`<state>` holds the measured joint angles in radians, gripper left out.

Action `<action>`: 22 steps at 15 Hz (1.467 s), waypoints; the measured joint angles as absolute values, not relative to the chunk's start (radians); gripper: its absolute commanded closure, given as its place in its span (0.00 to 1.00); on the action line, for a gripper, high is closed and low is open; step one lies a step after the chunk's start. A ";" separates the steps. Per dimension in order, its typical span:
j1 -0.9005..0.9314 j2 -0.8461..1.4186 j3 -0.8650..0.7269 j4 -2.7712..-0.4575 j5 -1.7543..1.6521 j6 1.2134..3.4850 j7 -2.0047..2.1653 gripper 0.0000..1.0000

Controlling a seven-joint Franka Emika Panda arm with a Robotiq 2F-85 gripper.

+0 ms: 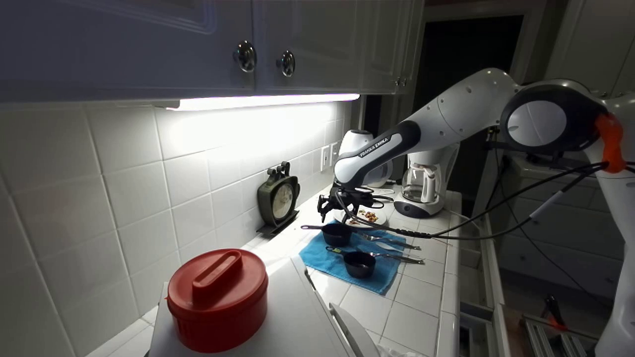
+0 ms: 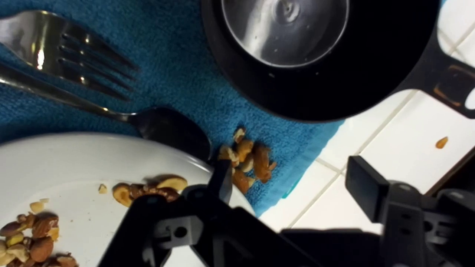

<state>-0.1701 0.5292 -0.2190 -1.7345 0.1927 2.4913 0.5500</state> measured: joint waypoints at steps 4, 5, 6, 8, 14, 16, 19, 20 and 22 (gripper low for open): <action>-0.175 0.540 -0.219 -1.725 0.193 2.491 0.550 0.21; -0.175 0.542 -0.219 -1.723 0.193 2.491 0.550 0.21; -0.176 0.544 -0.219 -1.721 0.193 2.491 0.550 0.20; -0.176 0.544 -0.219 -1.719 0.193 2.491 0.550 0.18; -0.175 0.545 -0.211 -1.706 0.193 2.491 0.550 0.16; -0.175 0.547 -0.211 -1.699 0.193 2.485 0.559 0.14; -0.175 0.550 -0.212 -1.690 0.193 2.466 0.589 0.15; -0.175 0.552 -0.212 -1.686 0.193 2.461 0.597 0.15; -0.176 0.555 -0.212 -1.679 0.193 2.453 0.608 0.17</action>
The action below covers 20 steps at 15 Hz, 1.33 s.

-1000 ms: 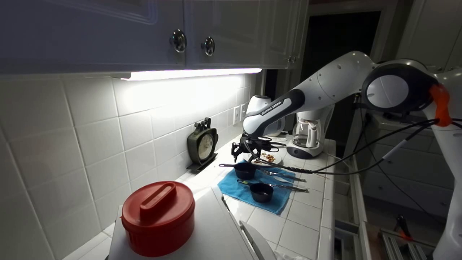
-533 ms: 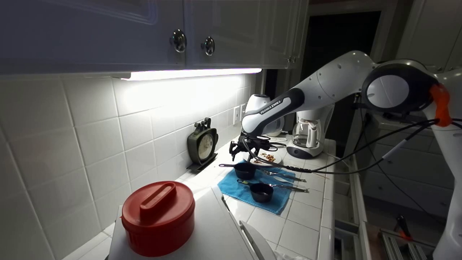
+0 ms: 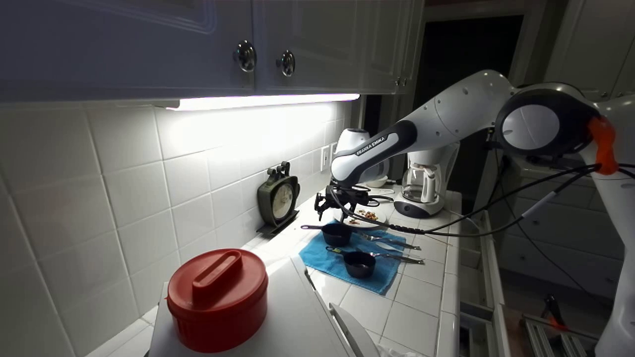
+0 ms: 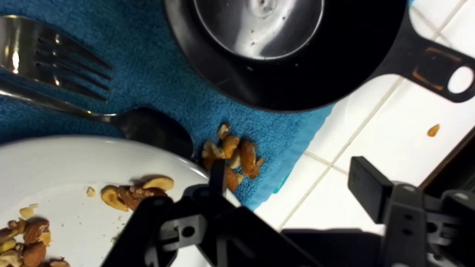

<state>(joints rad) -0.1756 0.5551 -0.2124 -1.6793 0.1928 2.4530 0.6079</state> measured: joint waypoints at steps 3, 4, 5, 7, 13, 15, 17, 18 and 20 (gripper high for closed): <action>-0.176 0.563 -0.212 -1.662 0.193 2.438 0.625 0.18; -0.176 0.566 -0.211 -1.657 0.193 2.429 0.631 0.18; -0.176 0.569 -0.209 -1.652 0.193 2.422 0.636 0.19; -0.174 0.573 -0.204 -1.642 0.194 2.412 0.642 0.19; -0.175 0.591 -0.201 -1.631 0.194 2.391 0.669 0.23; -0.176 0.598 -0.203 -1.628 0.194 2.391 0.671 0.22; -0.179 0.600 -0.203 -1.624 0.194 2.391 0.671 0.22; -0.180 0.601 -0.204 -1.621 0.194 2.390 0.671 0.23; -0.181 0.602 -0.204 -1.619 0.194 2.390 0.671 0.23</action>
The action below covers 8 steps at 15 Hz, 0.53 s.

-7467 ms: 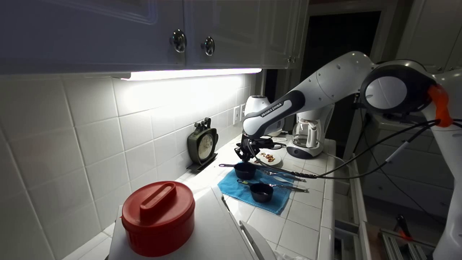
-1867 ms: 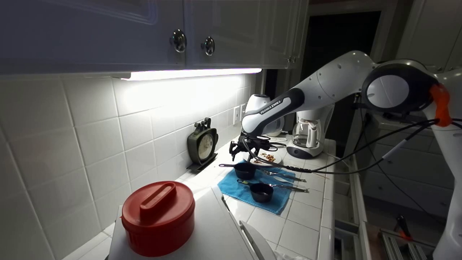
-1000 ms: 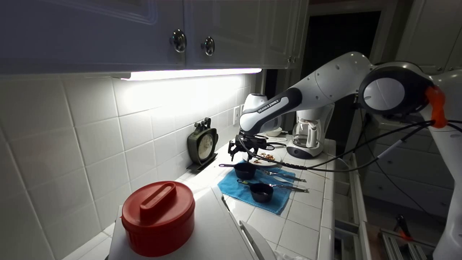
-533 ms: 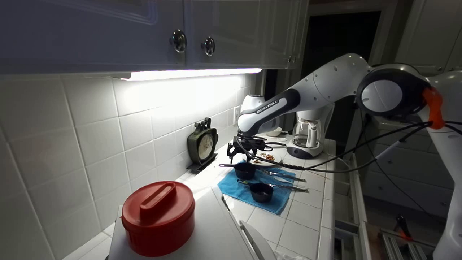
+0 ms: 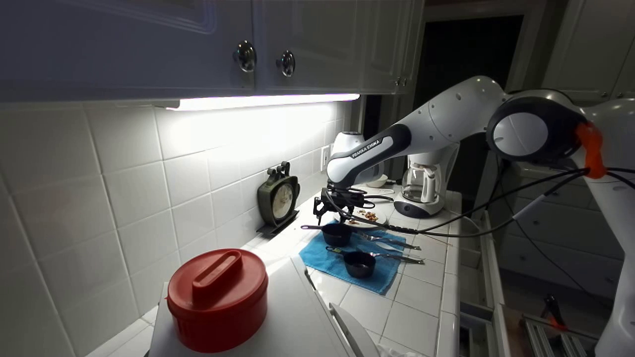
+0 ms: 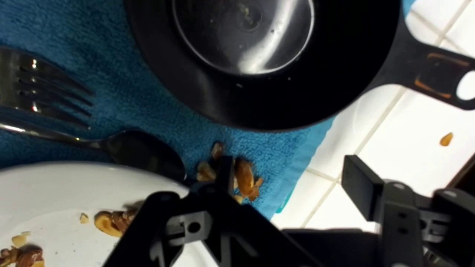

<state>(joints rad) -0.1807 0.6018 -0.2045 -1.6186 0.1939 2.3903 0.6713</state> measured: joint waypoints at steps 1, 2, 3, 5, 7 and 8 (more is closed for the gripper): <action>-0.181 0.602 -0.205 -1.618 0.194 2.390 0.671 0.24; -0.181 0.602 -0.205 -1.617 0.194 2.390 0.671 0.25; -0.181 0.602 -0.206 -1.617 0.194 2.390 0.671 0.26; -0.181 0.602 -0.209 -1.617 0.194 2.388 0.671 0.27; -0.181 0.602 -0.213 -1.617 0.194 2.384 0.673 0.28; -0.181 0.602 -0.215 -1.617 0.194 2.383 0.674 0.28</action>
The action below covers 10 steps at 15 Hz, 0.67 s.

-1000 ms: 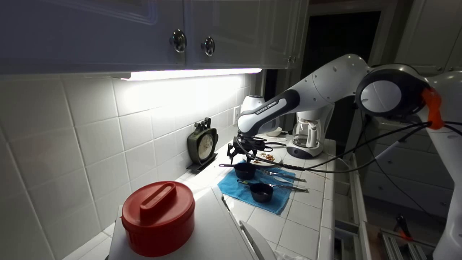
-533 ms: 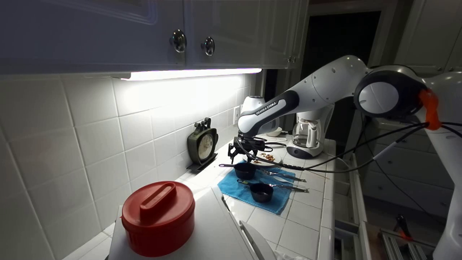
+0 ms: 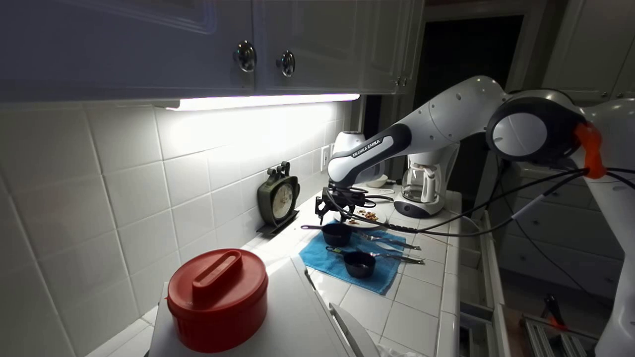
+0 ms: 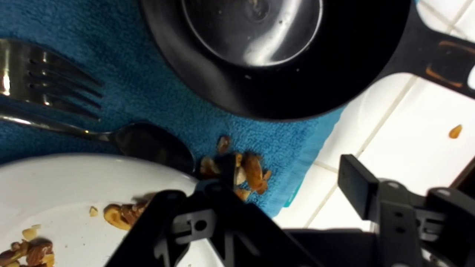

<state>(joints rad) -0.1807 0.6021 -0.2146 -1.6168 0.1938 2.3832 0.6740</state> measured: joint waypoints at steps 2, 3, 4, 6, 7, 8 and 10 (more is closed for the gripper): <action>-0.181 0.602 -0.217 -1.617 0.194 2.382 0.678 0.26; -0.181 0.602 -0.218 -1.617 0.194 2.382 0.680 0.25; -0.181 0.602 -0.219 -1.617 0.194 2.381 0.681 0.19; -0.181 0.602 -0.223 -1.618 0.194 2.380 0.683 0.18; -0.182 0.602 -0.225 -1.620 0.194 2.377 0.683 0.21; -0.183 0.602 -0.227 -1.620 0.194 2.373 0.683 0.23; -0.183 0.602 -0.233 -1.620 0.194 2.367 0.683 0.25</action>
<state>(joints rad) -0.1830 0.6022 -0.2333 -1.6204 0.1936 2.3674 0.6828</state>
